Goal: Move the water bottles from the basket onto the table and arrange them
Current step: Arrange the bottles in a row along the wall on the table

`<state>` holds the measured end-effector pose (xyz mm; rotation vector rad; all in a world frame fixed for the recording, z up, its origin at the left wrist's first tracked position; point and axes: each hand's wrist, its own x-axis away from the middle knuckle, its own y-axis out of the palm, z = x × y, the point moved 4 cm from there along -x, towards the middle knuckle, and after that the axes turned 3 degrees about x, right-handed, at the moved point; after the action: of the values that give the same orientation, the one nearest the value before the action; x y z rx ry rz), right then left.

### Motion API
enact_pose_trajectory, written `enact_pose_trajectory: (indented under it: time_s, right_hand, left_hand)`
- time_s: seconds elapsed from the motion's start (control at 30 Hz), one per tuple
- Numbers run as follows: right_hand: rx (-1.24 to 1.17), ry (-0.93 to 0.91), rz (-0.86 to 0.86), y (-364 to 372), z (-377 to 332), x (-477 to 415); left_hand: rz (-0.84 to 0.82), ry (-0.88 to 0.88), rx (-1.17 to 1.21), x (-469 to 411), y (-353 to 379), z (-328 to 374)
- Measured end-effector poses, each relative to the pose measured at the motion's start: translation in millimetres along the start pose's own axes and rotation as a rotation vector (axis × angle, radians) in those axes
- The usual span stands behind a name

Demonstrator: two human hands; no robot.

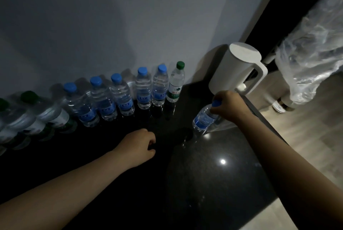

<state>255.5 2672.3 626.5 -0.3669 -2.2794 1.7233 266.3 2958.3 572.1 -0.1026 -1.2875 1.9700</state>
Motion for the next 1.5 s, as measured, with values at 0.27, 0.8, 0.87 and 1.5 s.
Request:
enact_pose_trajectory:
  time_s: [0.27,0.8,0.87,1.5]
  right_hand:
    - [0.031,-0.017,-0.012,10.2,0.3,-85.4]
    - [-0.037,-0.091,0.002,46.4,-24.1,-174.7]
    - [-0.033,-0.115,0.017,52.0,-23.0,-178.0]
    - [-0.037,0.027,0.096,56.0,-12.9,-193.9]
  left_hand:
    - [0.052,0.017,0.022,-55.4,-25.9,-18.0]
    - [0.054,0.025,0.058,-114.6,-40.5,-46.2]
    - [0.053,0.023,0.056,-117.6,-40.2,-48.4]
    - [0.033,0.033,0.056,-125.2,-34.7,-56.4]
